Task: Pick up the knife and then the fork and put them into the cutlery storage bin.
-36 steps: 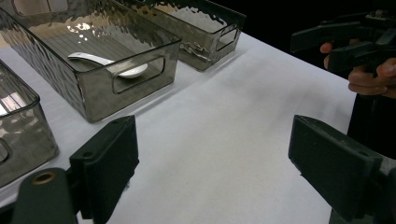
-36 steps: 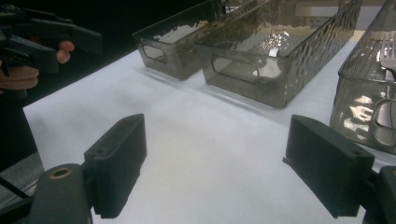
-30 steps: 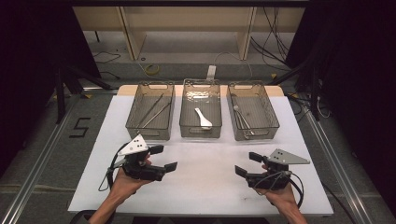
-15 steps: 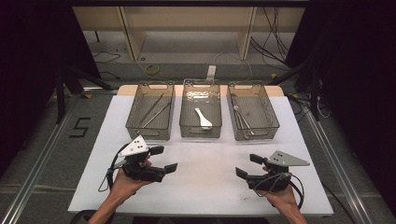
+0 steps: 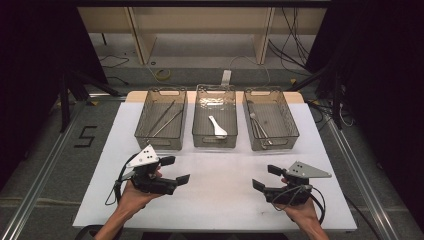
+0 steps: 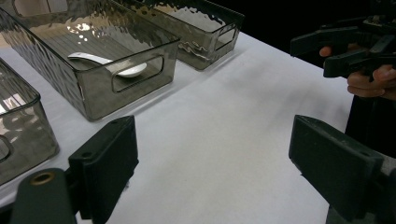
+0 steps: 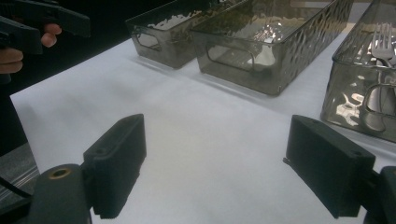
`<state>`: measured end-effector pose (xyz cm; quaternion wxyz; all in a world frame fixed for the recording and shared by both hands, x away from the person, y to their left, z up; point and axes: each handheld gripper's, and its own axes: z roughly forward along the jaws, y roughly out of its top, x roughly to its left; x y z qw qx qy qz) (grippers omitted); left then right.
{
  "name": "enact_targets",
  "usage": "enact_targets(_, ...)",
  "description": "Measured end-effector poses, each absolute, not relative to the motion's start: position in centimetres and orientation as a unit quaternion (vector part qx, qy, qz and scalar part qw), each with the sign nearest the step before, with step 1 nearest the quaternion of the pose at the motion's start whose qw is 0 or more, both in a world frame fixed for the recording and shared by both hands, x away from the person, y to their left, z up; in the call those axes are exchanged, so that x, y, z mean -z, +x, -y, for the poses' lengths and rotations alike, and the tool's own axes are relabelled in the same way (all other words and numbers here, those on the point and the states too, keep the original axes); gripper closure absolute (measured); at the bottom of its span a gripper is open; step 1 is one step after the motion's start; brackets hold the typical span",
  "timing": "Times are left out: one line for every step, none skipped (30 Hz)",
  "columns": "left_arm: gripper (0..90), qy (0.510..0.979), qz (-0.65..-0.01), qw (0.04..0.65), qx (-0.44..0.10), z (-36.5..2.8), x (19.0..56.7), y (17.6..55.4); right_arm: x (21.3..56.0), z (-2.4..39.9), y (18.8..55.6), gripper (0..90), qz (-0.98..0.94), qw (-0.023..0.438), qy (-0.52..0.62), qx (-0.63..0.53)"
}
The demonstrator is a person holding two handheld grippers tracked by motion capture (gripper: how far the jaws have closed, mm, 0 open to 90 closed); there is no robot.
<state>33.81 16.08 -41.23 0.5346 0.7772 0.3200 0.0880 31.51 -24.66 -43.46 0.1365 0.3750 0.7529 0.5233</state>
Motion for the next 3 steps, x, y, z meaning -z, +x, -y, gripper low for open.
enact_targets(14.8,0.777,-0.320,0.535,-0.088,-16.09,41.22,33.81,43.45,24.67,31.51,20.9,-0.753,0.136,0.376,-0.523)
enact_targets(14.8,0.777,-0.321,0.535,-0.088,-16.09,41.23,33.82,43.46,24.68,31.51,20.9,-0.753,0.136,0.376,-0.522)
enact_targets(14.8,0.777,-0.321,0.535,-0.087,-16.08,41.23,33.82,43.48,24.68,31.54,20.9,-0.753,0.136,0.376,-0.522)
